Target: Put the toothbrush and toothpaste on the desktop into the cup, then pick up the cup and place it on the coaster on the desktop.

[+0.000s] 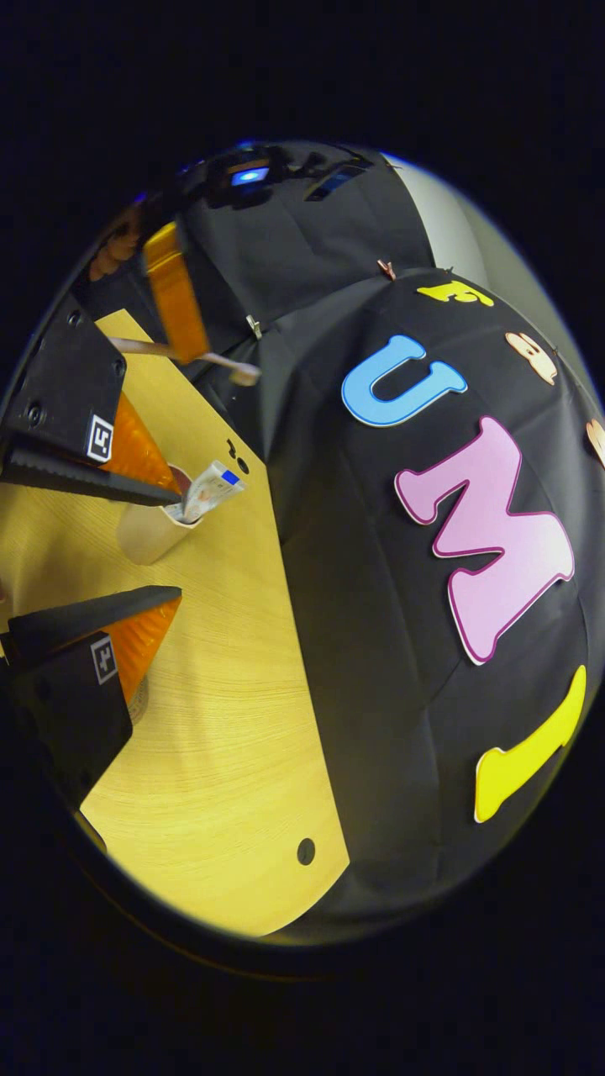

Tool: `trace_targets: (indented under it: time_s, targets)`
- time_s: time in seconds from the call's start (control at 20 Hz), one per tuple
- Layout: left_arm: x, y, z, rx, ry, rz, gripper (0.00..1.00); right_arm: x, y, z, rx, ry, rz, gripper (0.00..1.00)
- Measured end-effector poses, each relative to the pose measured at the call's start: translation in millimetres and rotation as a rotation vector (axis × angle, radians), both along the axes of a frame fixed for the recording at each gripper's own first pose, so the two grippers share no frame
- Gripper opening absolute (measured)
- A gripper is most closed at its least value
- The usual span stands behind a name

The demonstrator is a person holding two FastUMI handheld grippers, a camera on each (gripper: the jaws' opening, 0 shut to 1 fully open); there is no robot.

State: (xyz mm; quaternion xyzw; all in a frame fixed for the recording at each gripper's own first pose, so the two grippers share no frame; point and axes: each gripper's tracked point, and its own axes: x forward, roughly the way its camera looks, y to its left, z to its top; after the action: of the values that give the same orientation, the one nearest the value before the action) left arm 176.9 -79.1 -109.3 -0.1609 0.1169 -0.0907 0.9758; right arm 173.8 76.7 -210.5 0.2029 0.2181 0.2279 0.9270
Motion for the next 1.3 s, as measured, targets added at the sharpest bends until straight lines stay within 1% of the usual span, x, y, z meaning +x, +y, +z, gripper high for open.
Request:
trace_targets:
  time_s: [0.1, 0.2, 0.3, 0.4, 0.5, 0.65, 0.85, 1.0, 1.05, 1.1, 1.2, 1.3]
  targets:
    - [23, -2, 12, -0.071, -0.059, 0.011, 0.06, -9, 1, -4, 0.012, 0.012, -0.012, 0.59]
    - [44, 5, 13, -0.127, -0.100, 0.059, 0.06, -18, 3, -10, 0.016, 0.026, -0.016, 0.59]
    - [70, 18, 10, -0.162, -0.132, 0.119, 0.06, -26, 4, -12, 0.022, 0.039, -0.016, 0.59]
    - [87, 22, 5, -0.175, -0.171, 0.163, 0.06, -35, 4, -14, 0.027, 0.052, -0.015, 0.59]
    - [100, 23, -6, -0.147, -0.187, 0.190, 0.06, -41, 2, -15, 0.021, 0.061, -0.013, 0.59]
    - [114, 16, -33, -0.096, -0.178, 0.213, 0.06, -49, 0, -16, 0.007, 0.070, -0.004, 0.59]
    - [113, 10, -56, -0.031, -0.169, 0.235, 0.06, -58, -8, -15, -0.007, 0.075, -0.002, 0.59]
    - [108, 8, -59, 0.002, -0.182, 0.236, 0.06, -64, -17, -18, -0.013, 0.088, -0.010, 0.59]
    - [107, 8, -59, 0.008, -0.185, 0.234, 0.07, -65, -20, -18, -0.014, 0.089, -0.014, 0.59]
    - [105, 6, -62, 0.012, -0.181, 0.227, 0.11, -65, -23, -18, -0.016, 0.088, -0.019, 0.59]
    - [102, 4, -72, 0.029, -0.155, 0.223, 0.13, -64, -27, -16, -0.013, 0.086, -0.031, 0.59]
    - [95, -1, -82, 0.036, -0.119, 0.200, 0.16, -64, -30, -14, -0.010, 0.085, -0.042, 0.59]
